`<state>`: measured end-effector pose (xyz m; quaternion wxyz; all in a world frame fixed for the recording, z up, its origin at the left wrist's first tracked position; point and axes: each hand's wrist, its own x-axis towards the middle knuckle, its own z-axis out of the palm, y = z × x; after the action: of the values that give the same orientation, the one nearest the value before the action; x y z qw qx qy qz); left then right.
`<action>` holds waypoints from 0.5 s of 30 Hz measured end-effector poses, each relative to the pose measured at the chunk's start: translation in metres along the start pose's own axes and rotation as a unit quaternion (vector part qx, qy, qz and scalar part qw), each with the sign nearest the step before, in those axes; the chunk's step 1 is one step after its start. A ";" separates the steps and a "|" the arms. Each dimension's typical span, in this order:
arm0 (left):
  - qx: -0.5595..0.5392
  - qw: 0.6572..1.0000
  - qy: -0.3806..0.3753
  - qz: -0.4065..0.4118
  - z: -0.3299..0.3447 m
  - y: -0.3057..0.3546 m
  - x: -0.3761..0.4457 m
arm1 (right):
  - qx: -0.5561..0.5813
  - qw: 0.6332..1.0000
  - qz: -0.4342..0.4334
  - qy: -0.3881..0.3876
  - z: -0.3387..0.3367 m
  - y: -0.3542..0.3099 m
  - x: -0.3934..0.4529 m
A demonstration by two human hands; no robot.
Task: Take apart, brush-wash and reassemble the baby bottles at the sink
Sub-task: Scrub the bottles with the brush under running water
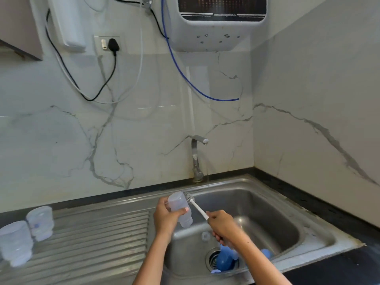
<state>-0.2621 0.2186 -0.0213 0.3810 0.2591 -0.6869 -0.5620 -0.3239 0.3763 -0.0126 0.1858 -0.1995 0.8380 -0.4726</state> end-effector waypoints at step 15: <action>0.155 0.982 -0.093 0.049 0.008 -0.005 -0.006 | -0.079 0.997 0.002 0.000 0.005 0.016 -0.003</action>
<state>-0.2653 0.2271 -0.0282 0.2981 0.2278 -0.8101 -0.4505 -0.3216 0.3812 -0.0283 0.1701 -0.2115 0.8732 -0.4048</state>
